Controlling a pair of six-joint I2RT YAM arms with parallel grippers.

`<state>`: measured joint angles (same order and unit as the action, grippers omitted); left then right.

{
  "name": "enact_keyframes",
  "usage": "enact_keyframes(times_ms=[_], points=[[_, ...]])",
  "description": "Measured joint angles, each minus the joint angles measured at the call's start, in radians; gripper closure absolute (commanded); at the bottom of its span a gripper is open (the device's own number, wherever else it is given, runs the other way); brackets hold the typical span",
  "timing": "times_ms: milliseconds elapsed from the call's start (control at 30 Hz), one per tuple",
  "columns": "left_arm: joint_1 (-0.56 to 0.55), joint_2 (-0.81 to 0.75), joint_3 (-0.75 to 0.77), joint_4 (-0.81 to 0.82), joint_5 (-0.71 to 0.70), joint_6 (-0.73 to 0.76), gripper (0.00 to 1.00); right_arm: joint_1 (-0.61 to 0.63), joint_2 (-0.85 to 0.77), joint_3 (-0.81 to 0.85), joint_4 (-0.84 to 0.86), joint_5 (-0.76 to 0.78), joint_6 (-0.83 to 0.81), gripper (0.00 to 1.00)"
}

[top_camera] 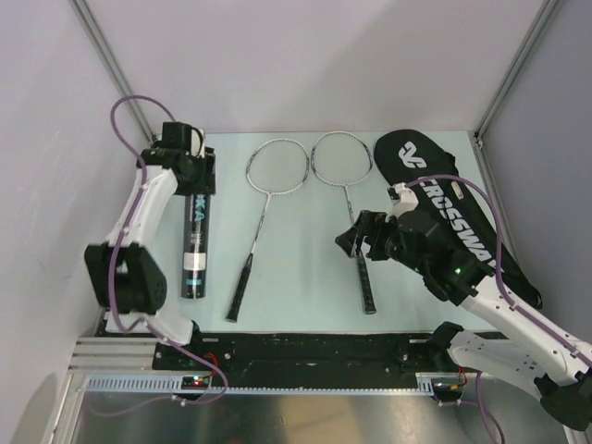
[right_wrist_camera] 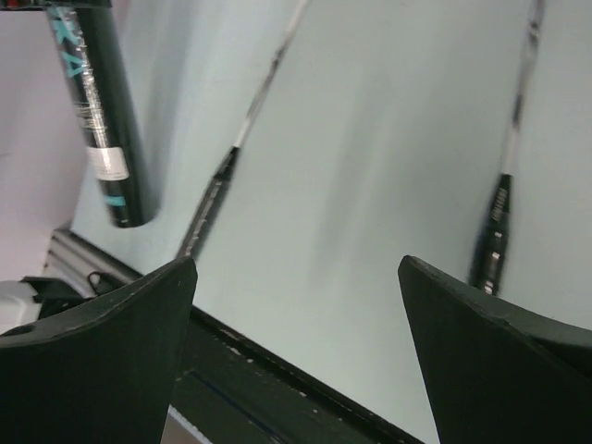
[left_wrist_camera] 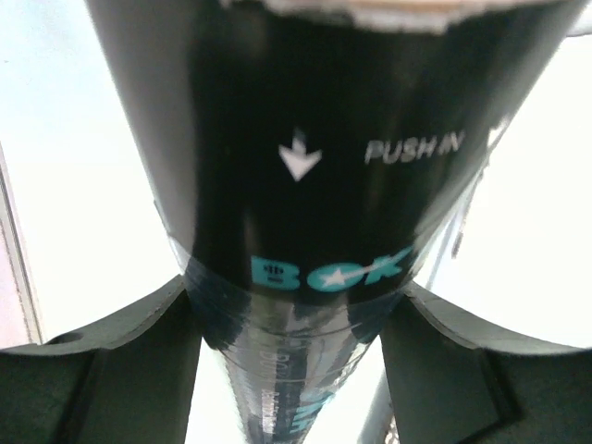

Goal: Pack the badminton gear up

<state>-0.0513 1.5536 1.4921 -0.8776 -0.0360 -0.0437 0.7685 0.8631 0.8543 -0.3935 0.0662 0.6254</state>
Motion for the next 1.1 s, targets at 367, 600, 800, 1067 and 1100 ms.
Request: enact_keyframes(times_ms=[367, 600, 800, 1067, 1100], points=[[0.042, 0.436, 0.187, -0.038, -0.093, 0.027, 0.25, -0.079, 0.045, -0.003, -0.111, 0.111, -0.014, 0.03], [0.066, 0.486, 0.218, -0.04, -0.1, 0.014, 0.01, -0.12, 0.108, -0.004, -0.142, 0.159, -0.043, 0.01], [0.086, 0.4, 0.204, -0.042, -0.088, -0.021, 0.0, -0.237, 0.169, -0.004, -0.151, 0.183, -0.117, 0.04], [0.02, -0.024, 0.065, 0.015, -0.033, -0.06, 0.0, -0.454, 0.291, 0.02, -0.067, 0.166, -0.317, 0.15], [-0.004, -0.089, 0.028, 0.034, -0.026, -0.064, 0.0, -0.476, 0.311, 0.029, -0.052, 0.166, -0.345, 0.18]])
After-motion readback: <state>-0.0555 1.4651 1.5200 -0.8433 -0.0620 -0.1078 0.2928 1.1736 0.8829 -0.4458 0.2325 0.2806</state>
